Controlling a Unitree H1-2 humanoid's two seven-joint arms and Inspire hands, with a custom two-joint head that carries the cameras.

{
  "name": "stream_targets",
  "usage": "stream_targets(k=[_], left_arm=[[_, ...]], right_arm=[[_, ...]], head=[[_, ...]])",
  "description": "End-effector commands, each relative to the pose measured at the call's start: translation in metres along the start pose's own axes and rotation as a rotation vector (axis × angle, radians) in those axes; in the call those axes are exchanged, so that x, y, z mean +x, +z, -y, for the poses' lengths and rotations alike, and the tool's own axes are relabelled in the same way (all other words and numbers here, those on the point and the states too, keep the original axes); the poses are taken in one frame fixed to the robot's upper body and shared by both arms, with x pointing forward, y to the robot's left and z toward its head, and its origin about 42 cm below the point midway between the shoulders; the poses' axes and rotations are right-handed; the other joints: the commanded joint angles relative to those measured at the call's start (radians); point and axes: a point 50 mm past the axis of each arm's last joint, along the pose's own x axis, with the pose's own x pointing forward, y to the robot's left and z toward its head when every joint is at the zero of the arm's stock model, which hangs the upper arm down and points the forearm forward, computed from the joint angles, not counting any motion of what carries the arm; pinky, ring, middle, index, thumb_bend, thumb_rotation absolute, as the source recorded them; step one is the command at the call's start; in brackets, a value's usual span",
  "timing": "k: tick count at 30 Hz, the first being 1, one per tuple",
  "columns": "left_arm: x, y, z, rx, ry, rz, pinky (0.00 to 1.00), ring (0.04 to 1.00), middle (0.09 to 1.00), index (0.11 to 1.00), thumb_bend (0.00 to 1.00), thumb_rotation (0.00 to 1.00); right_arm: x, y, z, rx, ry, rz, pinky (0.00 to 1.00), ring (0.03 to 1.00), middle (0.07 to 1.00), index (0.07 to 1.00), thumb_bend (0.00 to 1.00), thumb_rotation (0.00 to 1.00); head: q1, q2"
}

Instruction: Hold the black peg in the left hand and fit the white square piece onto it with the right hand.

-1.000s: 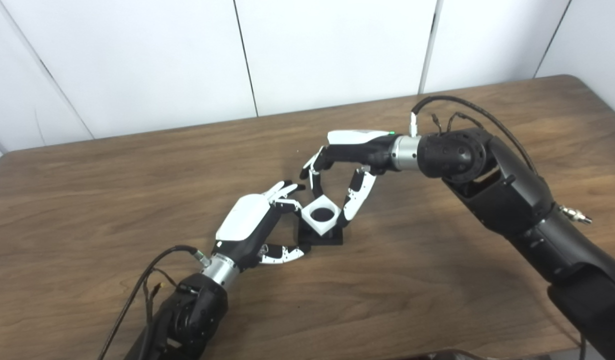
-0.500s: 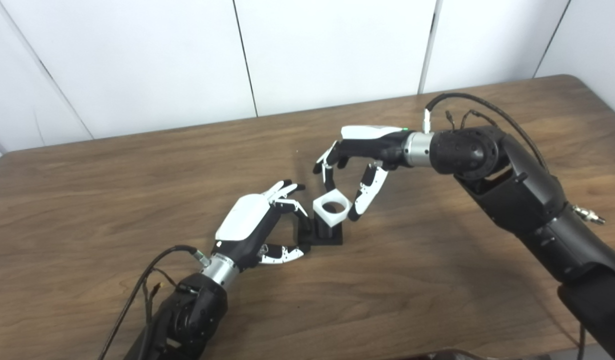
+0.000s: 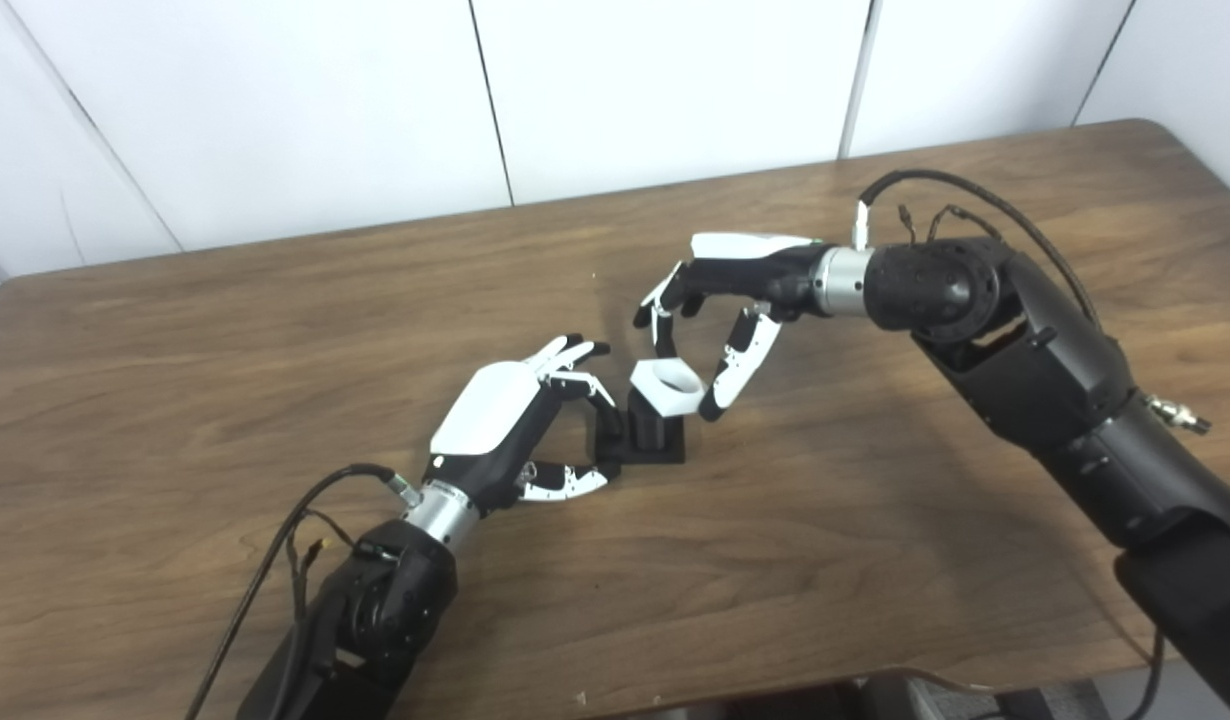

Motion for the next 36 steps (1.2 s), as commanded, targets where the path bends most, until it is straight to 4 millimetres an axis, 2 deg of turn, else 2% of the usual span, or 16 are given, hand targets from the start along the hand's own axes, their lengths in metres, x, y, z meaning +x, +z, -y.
stream_targets(k=[1,9,20,29,30,32,35,36], left_arm=[[-0.02,-0.02,0.036,0.035,-0.213,-0.116,0.92,0.973,0.924,0.496,0.52,0.09],[-0.02,-0.02,0.036,0.039,-0.215,-0.117,0.91,0.972,0.925,0.496,0.52,0.09],[-0.019,-0.021,0.036,0.034,-0.211,-0.113,0.92,0.971,0.922,0.496,0.52,0.09],[-0.021,-0.021,0.034,0.035,-0.212,-0.12,0.92,0.972,0.923,0.496,0.52,0.09],[-0.021,-0.022,0.034,0.036,-0.211,-0.122,0.92,0.972,0.923,0.496,0.52,0.09],[-0.021,-0.022,0.033,0.038,-0.212,-0.122,0.92,0.971,0.924,0.496,0.52,0.09],[-0.021,-0.023,0.032,0.044,-0.213,-0.122,0.91,0.97,0.924,0.496,0.52,0.09],[-0.021,-0.024,0.032,0.045,-0.213,-0.122,0.91,0.97,0.924,0.496,0.52,0.09]], right_arm=[[0.0,0.011,0.014,-0.02,-0.056,0.04,0.84,0.9,0.84,0.48,0.52,0.13],[0.006,0.021,0.017,-0.028,-0.064,0.06,0.86,0.903,0.842,0.478,0.52,0.14],[0.011,0.035,0.029,-0.057,-0.085,0.102,0.82,0.889,0.833,0.479,0.52,0.14],[0.009,0.029,0.021,-0.105,-0.039,0.055,0.83,0.88,0.834,0.489,0.52,0.14],[0.008,0.027,0.02,-0.119,-0.027,0.044,0.82,0.875,0.844,0.549,0.58,0.17],[0.005,0.023,0.019,-0.13,-0.013,0.016,0.8,0.881,0.884,0.797,0.85,0.29],[0.001,0.02,0.021,-0.115,-0.015,-0.023,0.79,0.9,0.923,0.93,0.97,0.35],[0.0,0.019,0.022,-0.114,-0.018,-0.03,0.79,0.907,0.936,0.955,0.99,0.37]], head=[[-0.001,0.001],[-0.001,0.0],[0.003,-0.002],[0.007,0.0],[0.006,-0.001],[0.006,0.001],[0.003,0.001],[0.003,0.001]])
